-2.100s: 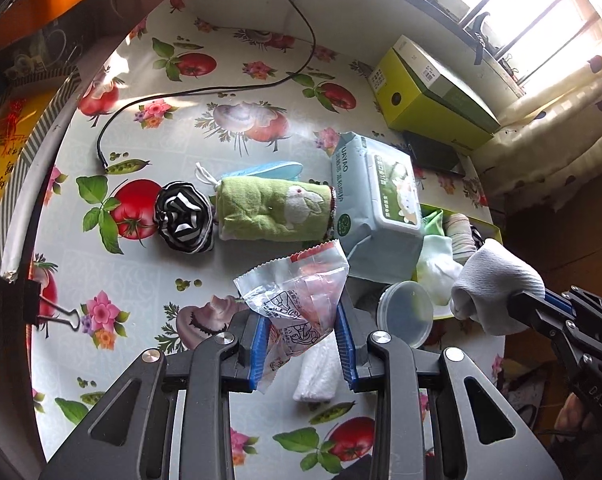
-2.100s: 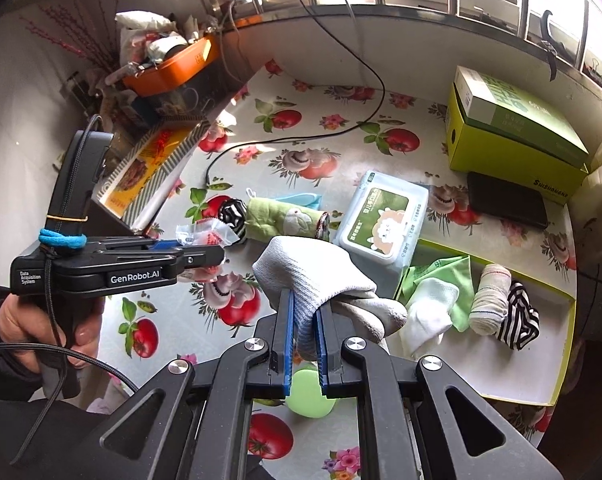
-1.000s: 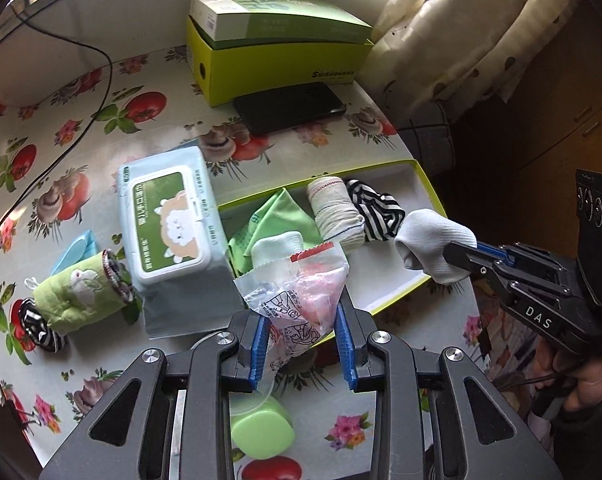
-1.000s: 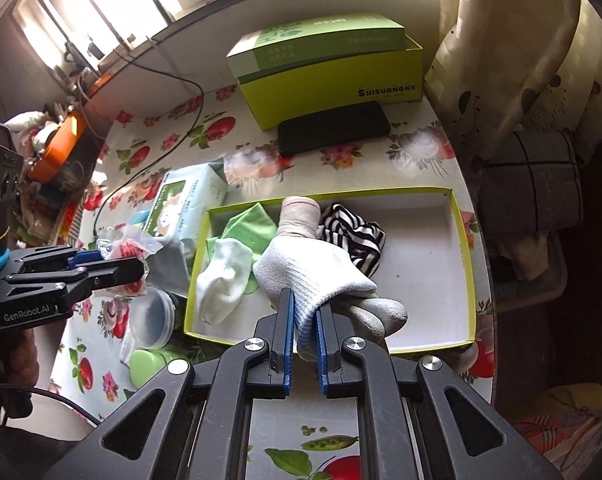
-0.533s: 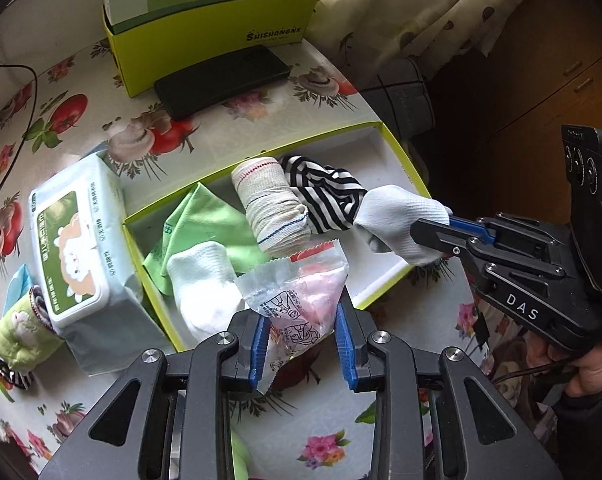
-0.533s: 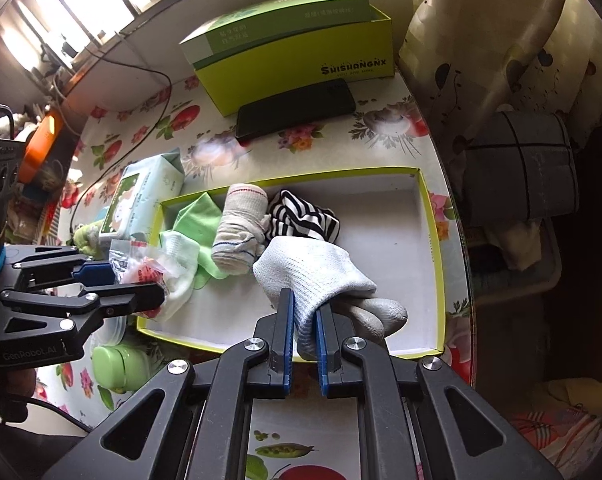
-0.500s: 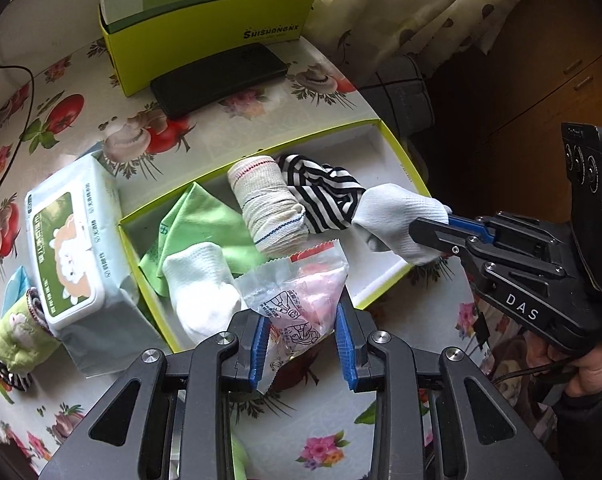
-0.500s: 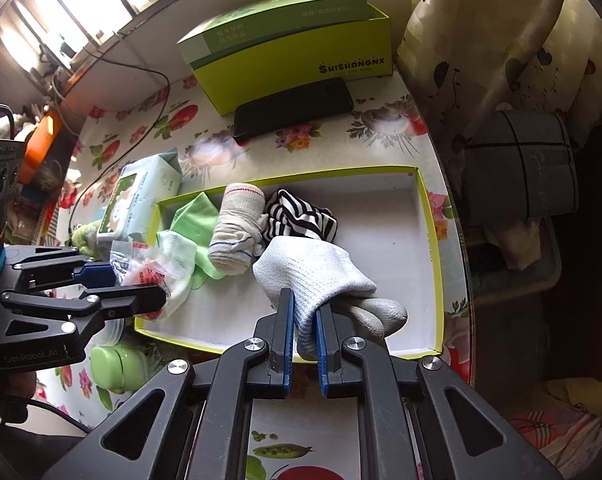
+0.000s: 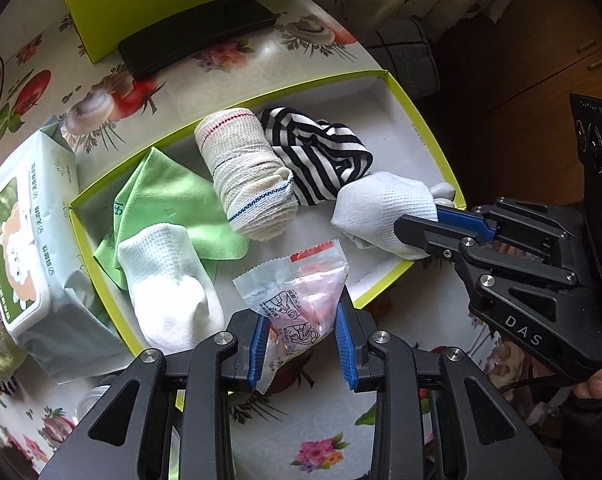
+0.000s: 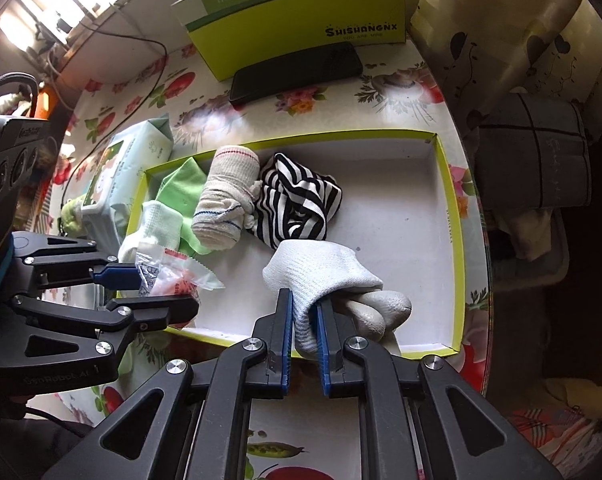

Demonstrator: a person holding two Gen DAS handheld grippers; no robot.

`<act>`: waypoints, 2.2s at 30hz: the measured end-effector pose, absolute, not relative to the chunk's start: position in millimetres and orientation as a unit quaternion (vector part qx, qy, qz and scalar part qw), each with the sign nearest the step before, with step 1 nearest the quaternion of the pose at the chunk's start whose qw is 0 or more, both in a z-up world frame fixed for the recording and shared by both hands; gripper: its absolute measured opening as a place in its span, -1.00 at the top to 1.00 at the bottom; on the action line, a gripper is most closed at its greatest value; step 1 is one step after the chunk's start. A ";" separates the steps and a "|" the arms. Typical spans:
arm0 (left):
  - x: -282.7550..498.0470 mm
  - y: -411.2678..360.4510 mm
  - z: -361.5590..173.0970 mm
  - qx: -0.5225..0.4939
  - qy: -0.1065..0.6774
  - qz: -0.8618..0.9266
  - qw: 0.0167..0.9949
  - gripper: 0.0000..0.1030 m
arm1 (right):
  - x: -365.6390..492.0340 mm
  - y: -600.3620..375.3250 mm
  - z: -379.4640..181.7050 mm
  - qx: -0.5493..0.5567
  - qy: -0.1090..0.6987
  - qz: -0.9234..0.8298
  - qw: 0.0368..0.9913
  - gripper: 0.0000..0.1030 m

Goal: Organize soft objects
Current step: 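Open the left gripper releasing the bag while the right releases the glove in the tray, then move both open grippers back to the items on the table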

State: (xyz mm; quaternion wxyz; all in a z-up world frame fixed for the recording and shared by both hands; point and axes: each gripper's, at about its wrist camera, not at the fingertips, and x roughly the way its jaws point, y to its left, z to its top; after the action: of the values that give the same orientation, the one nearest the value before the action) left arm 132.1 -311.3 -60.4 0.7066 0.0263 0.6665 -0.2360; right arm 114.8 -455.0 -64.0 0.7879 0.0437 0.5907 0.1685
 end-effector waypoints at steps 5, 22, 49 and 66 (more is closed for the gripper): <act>133.8 -307.2 -58.8 0.013 0.666 -0.226 0.711 0.24 | 115.4 -451.4 -63.1 0.054 0.588 0.180 0.787 0.77; 126.3 -292.7 -33.5 -0.022 0.653 -0.216 0.725 0.14 | 113.0 -462.9 -57.3 0.105 0.575 0.187 0.789 0.70; 110.5 -273.7 -4.6 -0.017 0.625 -0.205 0.753 0.14 | 94.8 -456.2 -19.8 0.093 0.541 0.159 0.820 0.15; 102.9 -257.5 10.0 -0.027 0.601 -0.232 0.765 0.14 | 83.4 -467.2 -23.5 0.133 0.558 0.104 0.812 0.12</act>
State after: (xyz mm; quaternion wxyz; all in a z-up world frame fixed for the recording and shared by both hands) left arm 102.9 -257.5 10.0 0.7646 -0.0270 0.6006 -0.2323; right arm 83.4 -467.2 -23.5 0.8124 0.1333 0.5579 0.1045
